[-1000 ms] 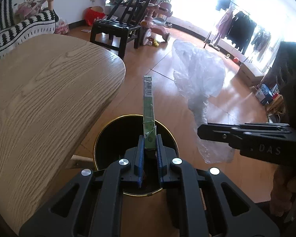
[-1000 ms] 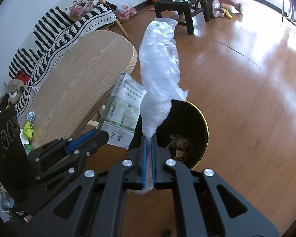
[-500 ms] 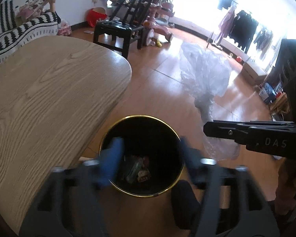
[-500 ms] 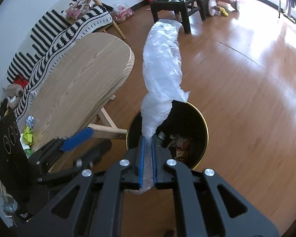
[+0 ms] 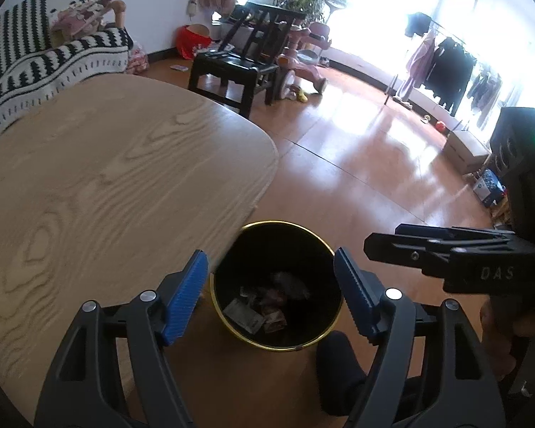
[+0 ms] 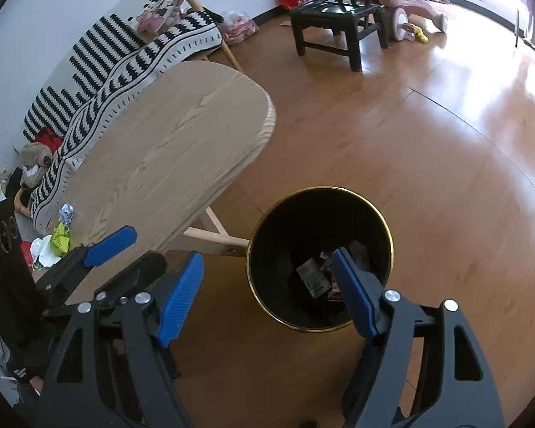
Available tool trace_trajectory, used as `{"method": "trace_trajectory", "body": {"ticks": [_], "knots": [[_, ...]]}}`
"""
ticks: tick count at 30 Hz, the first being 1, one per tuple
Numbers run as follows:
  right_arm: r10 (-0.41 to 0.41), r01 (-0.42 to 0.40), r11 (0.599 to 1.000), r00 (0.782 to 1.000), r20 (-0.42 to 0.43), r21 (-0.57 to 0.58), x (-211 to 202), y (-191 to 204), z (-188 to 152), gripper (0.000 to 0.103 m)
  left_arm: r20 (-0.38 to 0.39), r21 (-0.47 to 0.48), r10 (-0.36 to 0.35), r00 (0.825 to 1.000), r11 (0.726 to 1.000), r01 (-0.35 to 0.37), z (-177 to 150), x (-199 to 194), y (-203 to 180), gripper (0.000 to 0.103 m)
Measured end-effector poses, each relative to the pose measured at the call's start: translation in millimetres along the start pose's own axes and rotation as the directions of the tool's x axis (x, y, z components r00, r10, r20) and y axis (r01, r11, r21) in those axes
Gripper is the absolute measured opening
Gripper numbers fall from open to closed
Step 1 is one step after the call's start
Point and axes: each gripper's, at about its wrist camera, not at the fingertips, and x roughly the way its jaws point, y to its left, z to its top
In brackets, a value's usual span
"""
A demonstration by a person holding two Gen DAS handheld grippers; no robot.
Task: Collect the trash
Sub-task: 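Grasp the yellow-green snack bag with the right tool while the left tool grasps a white paper wrapper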
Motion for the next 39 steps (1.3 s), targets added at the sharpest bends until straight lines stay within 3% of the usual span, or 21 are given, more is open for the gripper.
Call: {"method": "trace_trajectory", "body": {"ticks": [6, 9, 15, 18, 24, 29, 31, 35, 39], "knots": [[0.022, -0.020, 0.997, 0.999, 0.025, -0.072, -4, 42, 8, 0.073, 0.041, -0.032, 0.056, 0.998, 0.998, -0.054, -2, -40, 29, 0.082], [0.044, -0.039, 0.992, 0.998, 0.038, -0.123, -4, 76, 12, 0.078, 0.064, -0.081, 0.093, 0.994, 0.993, -0.088, -8, -65, 54, 0.086], [0.097, -0.080, 0.967, 0.993, 0.061, -0.243, 12, 161, 17, 0.090, 0.114, -0.176, 0.228, 0.967, 0.963, -0.206, -22, -122, 118, 0.094], [0.118, -0.093, 0.949, 0.991, 0.067, -0.300, 25, 207, 15, 0.091, 0.121, -0.246, 0.314, 0.942, 0.929, -0.278, -33, -154, 157, 0.094], [0.199, -0.177, 0.912, 0.980, 0.023, -0.370, 58, 278, 7, 0.091, 0.126, -0.386, 0.482, 0.867, 0.829, -0.405, -66, -221, 237, 0.094], [0.250, -0.239, 0.882, 0.968, -0.025, -0.406, 85, 329, -3, 0.091, 0.095, -0.494, 0.594, 0.799, 0.725, -0.481, -102, -271, 306, 0.094], [0.272, -0.268, 0.869, 0.961, -0.050, -0.416, 99, 352, -7, 0.091, 0.075, -0.534, 0.621, 0.781, 0.686, -0.494, -113, -281, 332, 0.094], [0.300, -0.312, 0.848, 0.949, -0.098, -0.429, 126, 389, -14, 0.091, 0.035, -0.589, 0.635, 0.772, 0.637, -0.498, -131, -286, 378, 0.094], [0.331, -0.363, 0.843, 0.932, -0.150, -0.398, 158, 420, -17, 0.090, 0.044, -0.612, 0.616, 0.787, 0.639, -0.466, -132, -275, 408, 0.094]]}}
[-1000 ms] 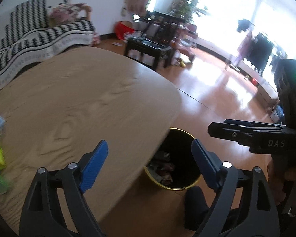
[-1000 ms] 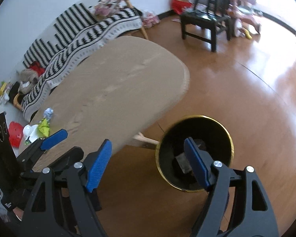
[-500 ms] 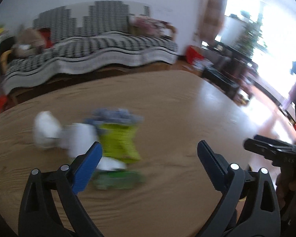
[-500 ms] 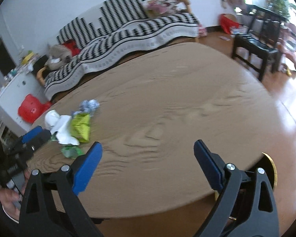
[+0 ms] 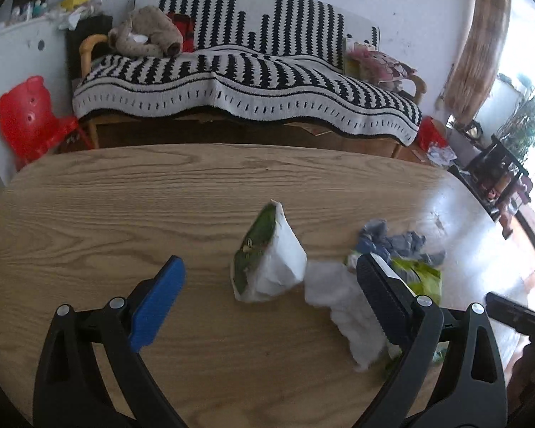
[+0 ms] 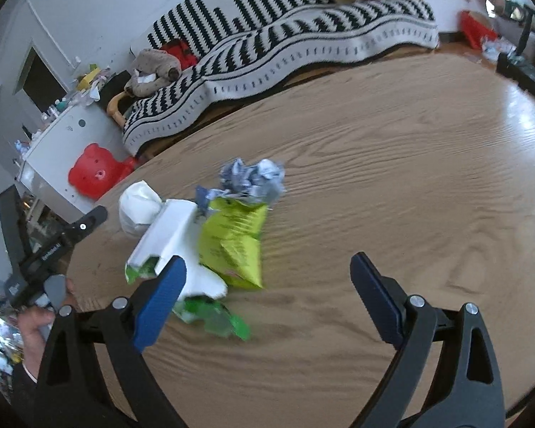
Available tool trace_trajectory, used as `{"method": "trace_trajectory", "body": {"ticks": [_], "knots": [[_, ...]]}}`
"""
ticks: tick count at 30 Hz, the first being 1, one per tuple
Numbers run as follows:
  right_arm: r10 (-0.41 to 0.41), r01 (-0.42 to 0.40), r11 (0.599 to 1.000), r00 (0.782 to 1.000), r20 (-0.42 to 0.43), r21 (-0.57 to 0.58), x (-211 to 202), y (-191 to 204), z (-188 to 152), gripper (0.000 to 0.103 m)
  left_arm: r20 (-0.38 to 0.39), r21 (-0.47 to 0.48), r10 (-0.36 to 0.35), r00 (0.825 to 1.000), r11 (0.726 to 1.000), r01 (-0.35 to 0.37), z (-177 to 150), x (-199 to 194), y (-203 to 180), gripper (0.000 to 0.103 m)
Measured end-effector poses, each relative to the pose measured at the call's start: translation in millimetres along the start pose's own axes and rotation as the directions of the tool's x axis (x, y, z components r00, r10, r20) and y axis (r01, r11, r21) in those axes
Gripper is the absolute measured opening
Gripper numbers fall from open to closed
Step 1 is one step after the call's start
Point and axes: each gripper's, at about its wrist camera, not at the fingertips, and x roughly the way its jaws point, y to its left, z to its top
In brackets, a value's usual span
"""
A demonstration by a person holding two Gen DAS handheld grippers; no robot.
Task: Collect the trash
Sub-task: 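Grasp the yellow-green snack bag with the right tool while the left tool grasps a white paper wrapper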
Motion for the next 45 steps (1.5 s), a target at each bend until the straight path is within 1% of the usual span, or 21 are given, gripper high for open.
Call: {"method": "trace_trajectory", "body": {"ticks": [1, 4, 8, 10, 11, 12, 13, 14, 15, 16, 17, 18, 19, 21, 26, 31, 34, 38, 42, 44, 45], "knots": [[0.021, -0.021, 1.000, 1.000, -0.017, 0.015, 14, 3, 3, 0.089, -0.004, -0.005, -0.016, 1.000, 1.000, 0.016, 3, 9, 3, 0.094], [0.057, -0.054, 0.997, 0.997, -0.052, 0.046, 40, 6, 8, 0.088, -0.008, 0.003, -0.025, 1.000, 1.000, 0.025, 3, 22, -1, 0.094], [0.084, -0.079, 0.995, 0.994, -0.073, 0.065, 62, 8, 12, 0.086, -0.027, 0.008, -0.023, 0.999, 1.000, 0.024, 5, 43, 1, 0.093], [0.102, -0.096, 0.993, 0.991, -0.086, 0.073, 73, 11, 14, 0.081, -0.032, 0.008, -0.008, 0.999, 1.000, 0.008, 2, 51, 4, 0.092], [0.106, -0.099, 0.992, 0.990, -0.092, 0.073, 77, 13, 14, 0.079, -0.037, 0.010, -0.009, 0.999, 1.000, 0.009, 2, 54, 4, 0.087], [0.110, -0.105, 0.992, 0.990, -0.091, 0.064, 81, 16, 14, 0.074, -0.045, 0.012, -0.013, 0.999, 1.000, 0.014, 1, 56, 4, 0.083], [0.110, -0.105, 0.993, 0.989, -0.098, 0.053, 84, 19, 14, 0.066, -0.066, 0.018, -0.021, 0.998, 1.000, 0.022, 1, 62, 6, 0.073], [0.117, -0.112, 0.992, 0.988, -0.104, 0.050, 87, 21, 14, 0.061, -0.079, 0.024, -0.025, 0.997, 0.999, 0.027, -1, 65, 5, 0.062], [0.120, -0.115, 0.992, 0.987, -0.107, 0.049, 88, 22, 14, 0.056, -0.090, 0.029, -0.032, 0.995, 0.999, 0.035, -2, 67, 5, 0.054], [0.127, -0.123, 0.991, 0.986, -0.108, 0.048, 89, 23, 14, 0.055, -0.090, 0.035, -0.025, 0.996, 0.999, 0.028, -3, 67, 5, 0.050], [0.127, -0.124, 0.991, 0.986, -0.107, 0.042, 89, 25, 13, 0.051, -0.082, 0.040, -0.011, 0.997, 0.999, 0.015, -3, 64, 4, 0.050], [0.113, -0.111, 0.993, 0.989, -0.097, 0.025, 85, 27, 13, 0.047, -0.075, 0.043, 0.000, 0.997, 0.999, 0.003, -4, 62, 4, 0.050], [0.101, -0.100, 0.995, 0.991, -0.084, 0.012, 81, 28, 14, 0.046, -0.062, 0.038, 0.007, 0.998, 0.999, -0.005, -2, 57, 4, 0.050], [0.091, -0.091, 0.996, 0.994, -0.062, -0.004, 71, 30, 13, 0.046, -0.047, 0.021, -0.006, 0.999, 1.000, 0.007, 2, 48, 6, 0.050], [0.079, -0.079, 0.996, 0.997, -0.006, -0.038, 37, 32, 14, 0.045, -0.007, 0.024, 0.019, 1.000, 1.000, -0.019, 10, 25, -1, 0.050], [0.027, -0.025, 0.997, 0.999, 0.028, -0.070, 6, 23, 8, 0.045, -0.002, 0.020, 0.007, 1.000, 1.000, -0.007, 15, 9, -19, 0.050], [-0.015, 0.018, 0.998, 0.999, 0.051, -0.064, -16, 9, 4, 0.045, -0.016, 0.034, -0.033, 0.999, 0.999, 0.034, 14, -1, -41, 0.050], [-0.079, 0.082, 0.996, 0.994, 0.076, -0.042, -51, -18, -1, 0.045, -0.038, 0.103, -0.121, 0.992, 0.987, 0.125, 0, -19, -95, 0.050], [-0.148, 0.149, 0.989, 0.984, 0.101, -0.003, -90, -49, -10, 0.045, -0.082, 0.175, -0.213, 0.974, 0.959, 0.224, -22, -34, -151, 0.050], [-0.194, 0.193, 0.981, 0.975, 0.111, 0.017, -111, -67, -15, 0.045, -0.100, 0.223, -0.253, 0.962, 0.937, 0.270, -36, -40, -184, 0.050], [-0.210, 0.208, 0.978, 0.971, 0.115, 0.023, -118, -73, -17, 0.045, -0.113, 0.254, -0.280, 0.953, 0.920, 0.300, -45, -43, -205, 0.050]]}}
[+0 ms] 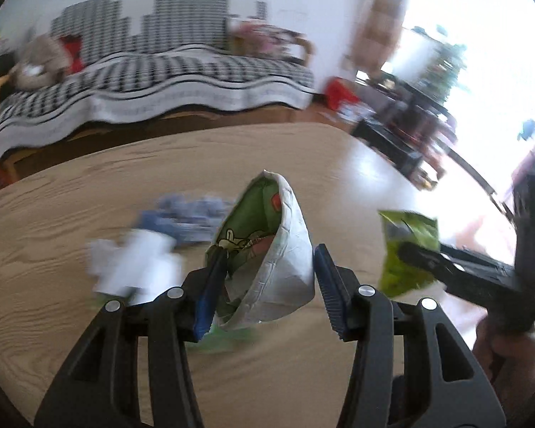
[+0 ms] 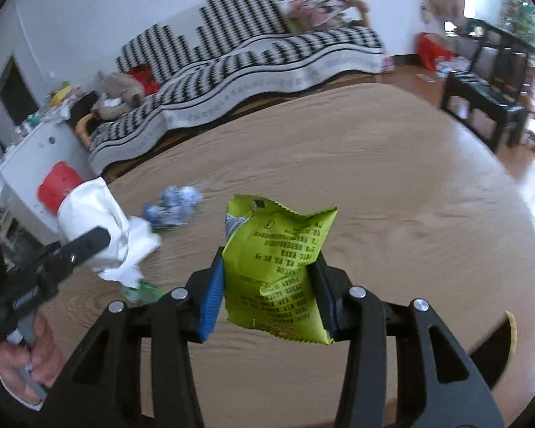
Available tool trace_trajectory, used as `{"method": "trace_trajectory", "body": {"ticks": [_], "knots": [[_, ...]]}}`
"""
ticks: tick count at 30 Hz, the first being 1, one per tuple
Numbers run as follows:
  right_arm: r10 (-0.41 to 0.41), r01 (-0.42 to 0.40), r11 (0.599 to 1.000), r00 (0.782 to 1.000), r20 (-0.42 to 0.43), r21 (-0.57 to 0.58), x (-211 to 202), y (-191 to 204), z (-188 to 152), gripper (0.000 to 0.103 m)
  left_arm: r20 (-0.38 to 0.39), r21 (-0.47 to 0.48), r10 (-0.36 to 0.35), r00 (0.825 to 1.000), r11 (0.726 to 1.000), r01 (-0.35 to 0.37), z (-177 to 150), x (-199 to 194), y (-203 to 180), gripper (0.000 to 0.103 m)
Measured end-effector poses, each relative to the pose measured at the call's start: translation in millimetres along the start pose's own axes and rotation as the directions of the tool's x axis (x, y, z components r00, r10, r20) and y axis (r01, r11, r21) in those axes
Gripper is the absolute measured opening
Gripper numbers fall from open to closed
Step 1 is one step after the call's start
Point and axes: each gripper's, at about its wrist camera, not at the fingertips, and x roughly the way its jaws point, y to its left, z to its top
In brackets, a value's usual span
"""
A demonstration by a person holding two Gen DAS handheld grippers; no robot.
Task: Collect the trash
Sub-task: 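Carry the snack bag and wrapper over the black bin and open both tools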
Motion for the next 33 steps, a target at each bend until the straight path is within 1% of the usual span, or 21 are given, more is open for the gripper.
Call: {"method": "trace_trajectory", "body": {"ticks": [3, 5, 6, 9, 12, 15, 16, 18, 20, 21, 23, 26, 29, 33], "knots": [[-0.052, 0.052, 0.998, 0.999, 0.010, 0.027, -24, -33, -6, 0.045, -0.022, 0.071, -0.059, 0.998, 0.996, 0.060, -10, 11, -45, 0.050], [-0.087, 0.087, 0.995, 0.996, 0.018, 0.046, -39, -54, -12, 0.045, -0.053, 0.124, -0.110, 0.992, 0.985, 0.116, -19, 21, -81, 0.050], [-0.110, 0.108, 0.993, 0.994, 0.023, 0.054, -48, -67, -16, 0.045, -0.060, 0.135, -0.125, 0.990, 0.982, 0.132, -22, 24, -90, 0.050], [-0.157, 0.154, 0.984, 0.987, 0.034, 0.086, -73, -102, -28, 0.045, -0.090, 0.175, -0.206, 0.974, 0.960, 0.219, -33, 33, -134, 0.050], [-0.202, 0.197, 0.973, 0.979, 0.032, 0.123, -93, -135, -40, 0.045, -0.115, 0.212, -0.259, 0.959, 0.937, 0.279, -38, 42, -170, 0.050], [-0.242, 0.234, 0.957, 0.970, 0.027, 0.170, -112, -172, -53, 0.045, -0.143, 0.245, -0.309, 0.940, 0.909, 0.336, -48, 53, -206, 0.050], [-0.252, 0.243, 0.952, 0.967, 0.026, 0.186, -117, -183, -57, 0.045, -0.159, 0.255, -0.327, 0.931, 0.898, 0.359, -52, 59, -222, 0.050], [-0.274, 0.263, 0.940, 0.962, 0.020, 0.218, -128, -207, -66, 0.045, -0.180, 0.263, -0.345, 0.921, 0.886, 0.383, -58, 67, -238, 0.050], [-0.289, 0.277, 0.929, 0.957, 0.014, 0.247, -139, -228, -75, 0.045, -0.214, 0.271, -0.365, 0.906, 0.869, 0.414, -68, 78, -260, 0.050], [-0.296, 0.284, 0.923, 0.955, 0.010, 0.258, -143, -235, -81, 0.045, -0.224, 0.274, -0.369, 0.902, 0.864, 0.421, -72, 82, -266, 0.050], [-0.303, 0.291, 0.913, 0.953, -0.003, 0.286, -148, -251, -90, 0.045, -0.256, 0.282, -0.380, 0.889, 0.850, 0.445, -81, 92, -282, 0.050], [-0.302, 0.292, 0.902, 0.953, -0.018, 0.320, -155, -268, -100, 0.045, -0.290, 0.286, -0.388, 0.875, 0.837, 0.466, -90, 103, -298, 0.050], [-0.311, 0.303, 0.889, 0.950, -0.034, 0.344, -158, -281, -107, 0.045, -0.313, 0.287, -0.389, 0.866, 0.831, 0.477, -95, 115, -306, 0.050], [-0.313, 0.306, 0.882, 0.949, -0.041, 0.359, -160, -287, -110, 0.046, -0.334, 0.271, -0.382, 0.862, 0.837, 0.476, -99, 127, -308, 0.050]]}}
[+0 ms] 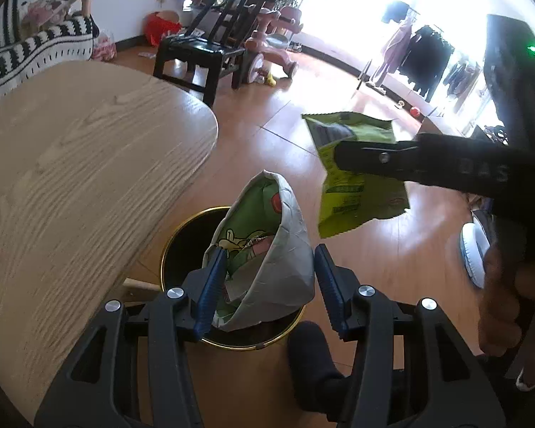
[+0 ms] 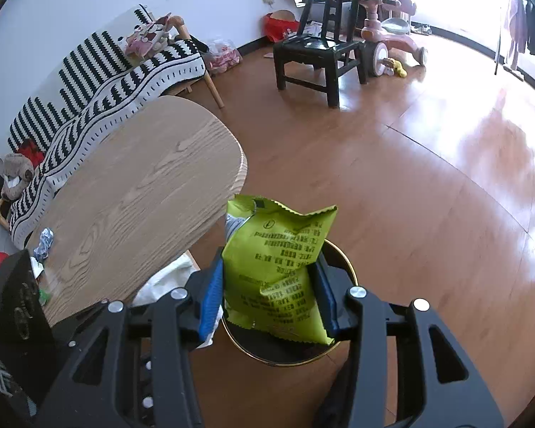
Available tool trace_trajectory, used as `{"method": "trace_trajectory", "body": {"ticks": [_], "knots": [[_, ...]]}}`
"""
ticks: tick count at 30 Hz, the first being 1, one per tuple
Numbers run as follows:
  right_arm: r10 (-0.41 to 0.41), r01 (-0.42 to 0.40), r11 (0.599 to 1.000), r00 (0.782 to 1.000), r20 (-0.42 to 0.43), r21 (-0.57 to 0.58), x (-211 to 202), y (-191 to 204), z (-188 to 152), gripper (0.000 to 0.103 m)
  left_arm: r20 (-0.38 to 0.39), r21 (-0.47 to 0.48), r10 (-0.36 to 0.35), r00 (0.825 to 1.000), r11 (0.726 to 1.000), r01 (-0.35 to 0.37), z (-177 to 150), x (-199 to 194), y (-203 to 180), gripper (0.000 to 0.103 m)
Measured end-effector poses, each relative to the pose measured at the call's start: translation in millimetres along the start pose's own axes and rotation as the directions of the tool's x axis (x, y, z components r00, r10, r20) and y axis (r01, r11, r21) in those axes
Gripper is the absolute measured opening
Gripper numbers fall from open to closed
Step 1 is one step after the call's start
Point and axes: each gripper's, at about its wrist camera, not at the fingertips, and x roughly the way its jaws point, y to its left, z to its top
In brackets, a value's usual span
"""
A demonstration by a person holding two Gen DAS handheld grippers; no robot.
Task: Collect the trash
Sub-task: 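Carry the snack bag and wrapper over the black bin and open both tools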
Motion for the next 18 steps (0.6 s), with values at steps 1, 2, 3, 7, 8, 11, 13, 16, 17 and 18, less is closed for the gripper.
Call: {"method": "trace_trajectory", "body": {"ticks": [1, 2, 3, 7, 8, 11, 13, 16, 17, 18], "knots": [[-0.001, 0.001, 1.000, 1.000, -0.001, 0.002, -1, 3, 0, 0.046, -0.004, -0.003, -0.001, 1.000, 1.000, 0.001, 4, 3, 2, 0.050], [-0.002, 0.002, 1.000, 1.000, -0.002, 0.005, -1, 2, 0, 0.046, -0.007, -0.005, 0.000, 1.000, 1.000, 0.000, 4, 4, 4, 0.050], [-0.002, 0.002, 1.000, 1.000, -0.004, 0.005, 0, 2, 0, 0.046, -0.009, -0.006, 0.002, 1.000, 1.000, -0.002, 4, 7, 3, 0.050], [-0.004, 0.004, 1.000, 1.000, -0.009, 0.004, 3, 7, 3, 0.046, -0.017, -0.008, 0.004, 1.000, 1.000, -0.004, 3, 9, 3, 0.050], [-0.004, 0.004, 1.000, 1.000, -0.009, 0.004, 3, 7, 2, 0.046, -0.019, -0.008, 0.005, 1.000, 1.000, -0.005, 3, 9, 2, 0.050], [-0.004, 0.004, 1.000, 1.000, -0.010, 0.004, 4, 9, 2, 0.046, -0.022, -0.008, 0.012, 1.000, 1.000, -0.012, 3, 10, 0, 0.050], [-0.004, 0.004, 1.000, 1.000, -0.010, 0.006, 3, 9, 2, 0.046, -0.022, -0.008, 0.016, 1.000, 1.000, -0.017, 5, 11, 0, 0.050], [-0.002, 0.002, 1.000, 1.000, -0.011, 0.009, 4, 10, 2, 0.047, -0.020, -0.006, 0.022, 1.000, 1.000, -0.022, 6, 13, -4, 0.050], [-0.002, 0.002, 1.000, 1.000, -0.012, 0.011, 5, 10, 2, 0.047, -0.015, -0.003, 0.025, 1.000, 1.000, -0.025, 6, 13, -4, 0.055], [0.001, -0.001, 1.000, 1.000, -0.012, 0.015, 5, 10, 2, 0.052, -0.011, 0.000, 0.026, 1.000, 1.000, -0.026, 7, 13, -5, 0.061]]}}
